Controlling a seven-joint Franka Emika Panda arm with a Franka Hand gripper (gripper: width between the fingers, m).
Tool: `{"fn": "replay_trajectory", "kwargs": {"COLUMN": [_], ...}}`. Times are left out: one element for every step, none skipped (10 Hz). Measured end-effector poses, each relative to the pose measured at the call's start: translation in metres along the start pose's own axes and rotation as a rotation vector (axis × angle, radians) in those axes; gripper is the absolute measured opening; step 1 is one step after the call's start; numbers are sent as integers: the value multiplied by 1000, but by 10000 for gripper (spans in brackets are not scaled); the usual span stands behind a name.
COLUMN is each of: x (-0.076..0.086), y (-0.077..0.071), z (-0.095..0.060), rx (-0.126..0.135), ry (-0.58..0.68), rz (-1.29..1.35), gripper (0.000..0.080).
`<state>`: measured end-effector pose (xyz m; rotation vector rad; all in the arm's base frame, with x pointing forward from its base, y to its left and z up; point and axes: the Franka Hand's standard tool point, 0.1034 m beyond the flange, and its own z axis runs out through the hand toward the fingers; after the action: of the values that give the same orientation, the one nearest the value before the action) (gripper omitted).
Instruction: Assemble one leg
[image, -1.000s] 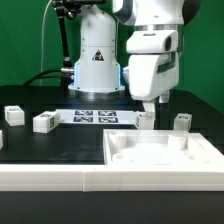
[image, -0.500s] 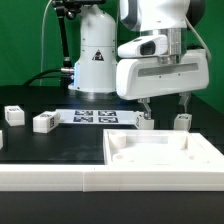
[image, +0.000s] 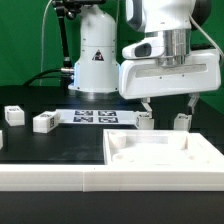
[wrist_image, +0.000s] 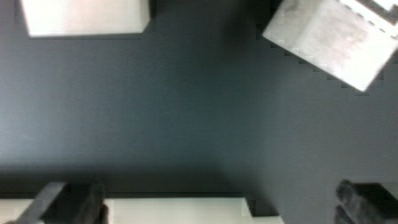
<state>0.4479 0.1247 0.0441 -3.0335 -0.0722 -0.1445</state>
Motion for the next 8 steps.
{"fn": "replay_trajectory", "kwargs": {"x": [0, -3, -10, -13, -14, -15, -15, -15], "y": [0, 0, -8, -19, -22, -23, -23, -23], "z": [0, 0, 2, 3, 3, 4, 4, 4], "rx": [4, 11, 16, 23, 27, 29, 32, 31], "ry": [3, 32, 32, 28, 25, 27, 26, 26], "rz": [96, 244, 372, 478, 554, 584, 627, 606], "gripper": [649, 649, 649, 649, 649, 649, 649, 649]}}
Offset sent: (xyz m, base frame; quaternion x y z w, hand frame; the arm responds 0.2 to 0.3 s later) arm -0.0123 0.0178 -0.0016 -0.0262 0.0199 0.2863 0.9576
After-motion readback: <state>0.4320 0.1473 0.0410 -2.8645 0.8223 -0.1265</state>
